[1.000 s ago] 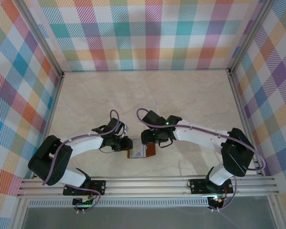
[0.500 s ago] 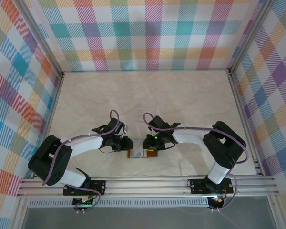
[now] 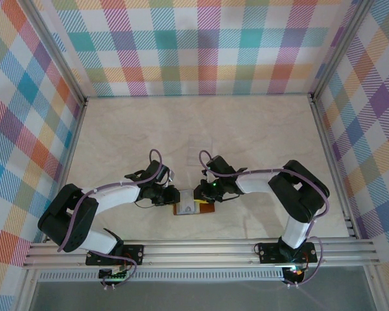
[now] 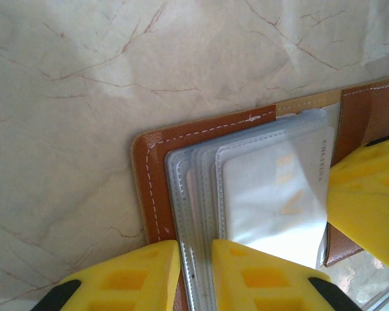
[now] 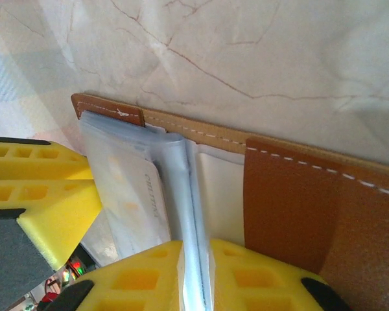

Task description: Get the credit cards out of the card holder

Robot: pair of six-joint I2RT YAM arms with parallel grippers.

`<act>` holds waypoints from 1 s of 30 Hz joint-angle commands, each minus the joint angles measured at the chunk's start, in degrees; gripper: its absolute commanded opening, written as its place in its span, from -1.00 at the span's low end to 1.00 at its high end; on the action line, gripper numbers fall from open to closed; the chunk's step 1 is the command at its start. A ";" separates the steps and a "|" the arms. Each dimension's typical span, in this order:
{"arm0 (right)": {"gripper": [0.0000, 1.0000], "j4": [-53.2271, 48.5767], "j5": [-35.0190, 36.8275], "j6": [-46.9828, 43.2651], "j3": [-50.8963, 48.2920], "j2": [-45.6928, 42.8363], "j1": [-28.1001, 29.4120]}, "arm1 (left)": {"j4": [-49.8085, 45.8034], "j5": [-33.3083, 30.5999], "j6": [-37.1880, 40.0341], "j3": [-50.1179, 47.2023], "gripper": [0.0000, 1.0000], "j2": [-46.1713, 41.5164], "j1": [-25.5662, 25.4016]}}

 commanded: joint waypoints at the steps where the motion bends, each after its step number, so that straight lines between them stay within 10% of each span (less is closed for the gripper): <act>1: -0.61 0.89 0.76 0.95 -0.82 0.70 0.05 | -7.84 -1.64 -0.33 -2.20 -0.53 1.75 -0.63; 25: -0.56 3.49 5.16 5.26 -7.27 -4.69 -1.24 | -9.34 -3.00 0.20 -1.85 -0.54 2.56 -0.63; 30: -0.58 13.69 -2.88 5.79 -7.55 -1.47 -1.27 | -9.54 -2.90 0.45 -1.50 -0.54 2.75 -0.63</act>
